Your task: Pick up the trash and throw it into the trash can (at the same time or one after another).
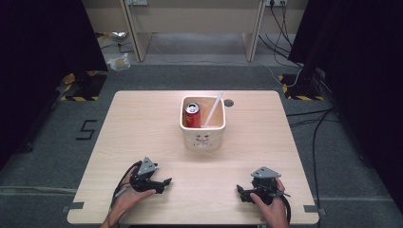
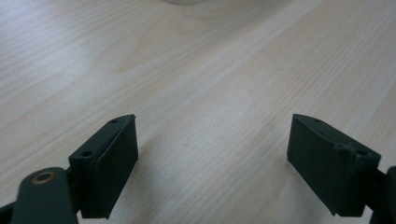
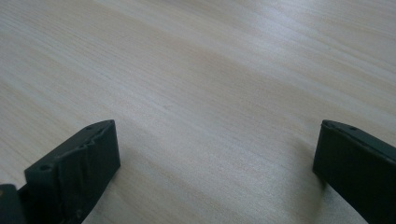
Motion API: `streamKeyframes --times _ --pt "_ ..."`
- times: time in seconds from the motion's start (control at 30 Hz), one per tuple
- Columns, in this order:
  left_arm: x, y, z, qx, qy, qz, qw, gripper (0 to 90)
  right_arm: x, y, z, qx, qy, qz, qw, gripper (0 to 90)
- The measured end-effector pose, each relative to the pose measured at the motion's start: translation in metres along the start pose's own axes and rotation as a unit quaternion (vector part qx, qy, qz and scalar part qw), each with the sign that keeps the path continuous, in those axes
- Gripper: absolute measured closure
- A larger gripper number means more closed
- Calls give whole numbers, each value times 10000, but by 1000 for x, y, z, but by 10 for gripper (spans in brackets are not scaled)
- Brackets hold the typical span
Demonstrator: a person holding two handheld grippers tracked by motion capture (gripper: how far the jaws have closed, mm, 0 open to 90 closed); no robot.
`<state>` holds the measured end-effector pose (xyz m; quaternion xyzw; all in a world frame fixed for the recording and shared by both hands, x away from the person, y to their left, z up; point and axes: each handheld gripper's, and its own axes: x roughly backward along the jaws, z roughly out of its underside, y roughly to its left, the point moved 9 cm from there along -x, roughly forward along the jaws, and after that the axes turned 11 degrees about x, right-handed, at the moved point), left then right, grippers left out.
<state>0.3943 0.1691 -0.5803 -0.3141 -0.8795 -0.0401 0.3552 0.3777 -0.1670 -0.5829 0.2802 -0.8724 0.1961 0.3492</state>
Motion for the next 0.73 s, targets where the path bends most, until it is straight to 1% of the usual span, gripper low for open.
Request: streamKeyframes --times 0.1,0.2,0.73 --pt "1 -2 3 -26 87 5 10000 157 0 0 0 0 0 0 10000 7" --pt "1 -2 4 25 115 39 9999 155 0 0 0 1 0 1 10000 7" --pt "1 -2 4 46 117 16 9999 147 0 0 0 9 -6 9 10000 7"
